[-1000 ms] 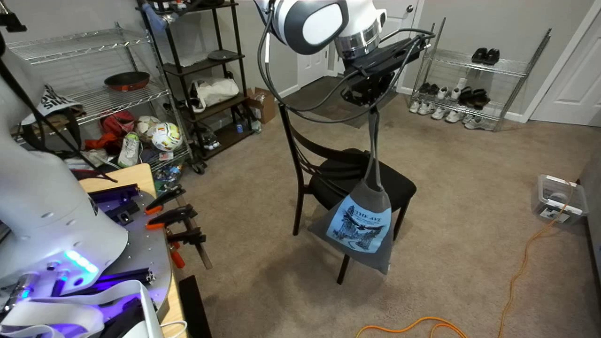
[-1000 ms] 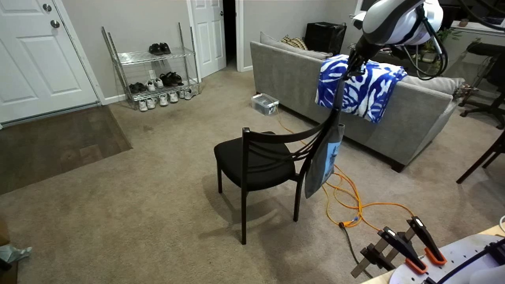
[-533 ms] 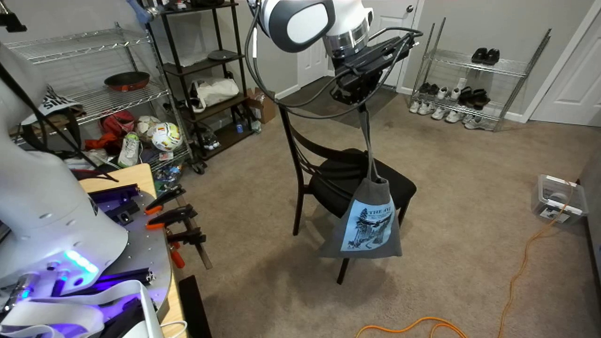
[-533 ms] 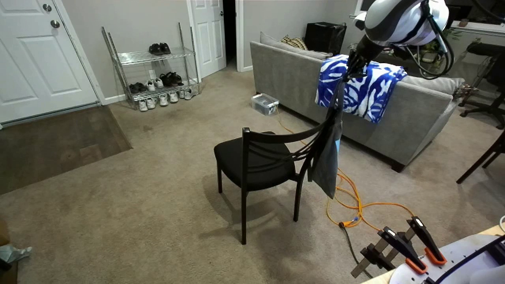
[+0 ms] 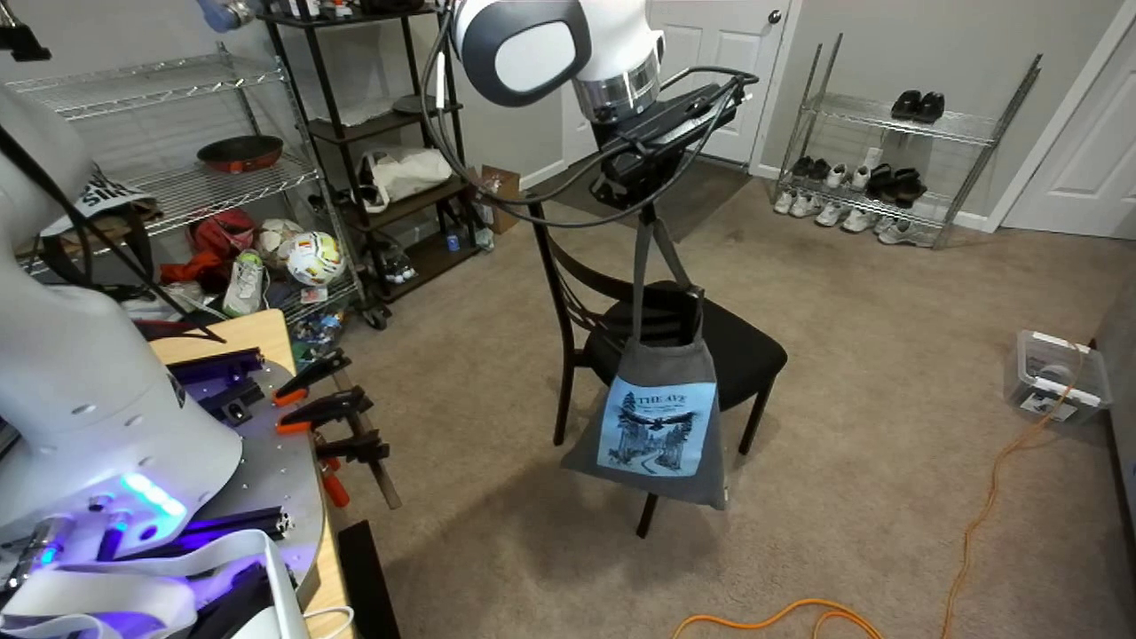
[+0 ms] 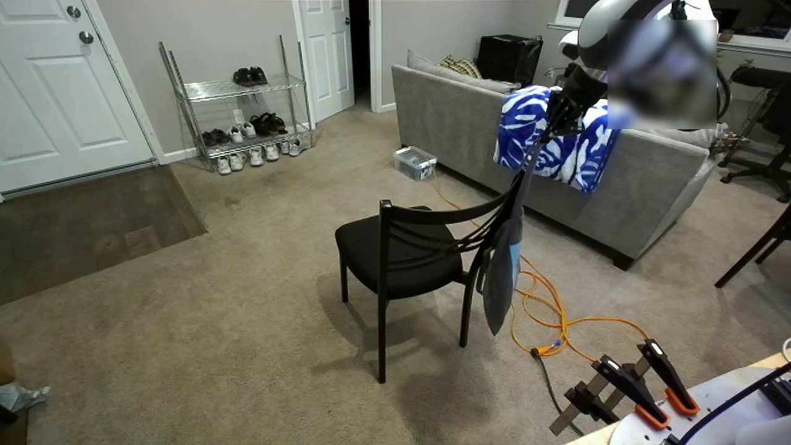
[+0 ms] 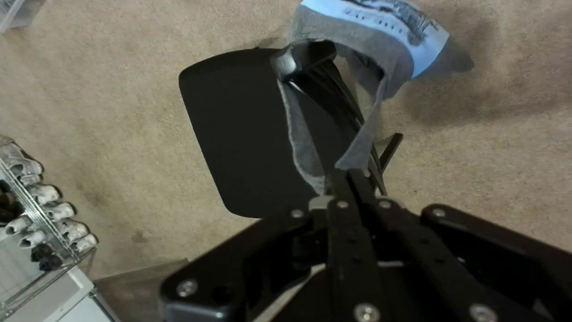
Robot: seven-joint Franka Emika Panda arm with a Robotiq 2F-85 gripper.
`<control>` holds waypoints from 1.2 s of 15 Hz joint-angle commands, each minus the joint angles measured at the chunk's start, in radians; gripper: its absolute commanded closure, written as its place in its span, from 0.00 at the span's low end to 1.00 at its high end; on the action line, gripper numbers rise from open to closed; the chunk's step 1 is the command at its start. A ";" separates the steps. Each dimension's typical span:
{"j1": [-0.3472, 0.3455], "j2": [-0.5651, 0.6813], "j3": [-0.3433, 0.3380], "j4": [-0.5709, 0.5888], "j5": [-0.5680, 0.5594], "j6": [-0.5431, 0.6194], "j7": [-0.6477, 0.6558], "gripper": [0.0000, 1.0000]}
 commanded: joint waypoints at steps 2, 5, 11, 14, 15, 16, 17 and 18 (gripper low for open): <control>0.082 -0.053 -0.076 -0.071 0.029 0.000 -0.051 0.99; 0.133 -0.046 -0.132 -0.076 -0.001 0.002 -0.023 0.71; 0.195 -0.043 -0.200 -0.071 -0.015 0.001 -0.006 0.38; 0.210 -0.040 -0.220 -0.065 -0.023 -0.003 0.012 0.18; 0.213 -0.039 -0.224 -0.064 -0.025 -0.001 0.017 0.12; 0.213 -0.010 -0.220 -0.044 -0.004 -0.001 -0.002 0.07; 0.215 -0.010 -0.223 -0.044 -0.004 -0.001 -0.001 0.24; 0.215 -0.009 -0.223 -0.043 -0.004 -0.001 -0.001 0.17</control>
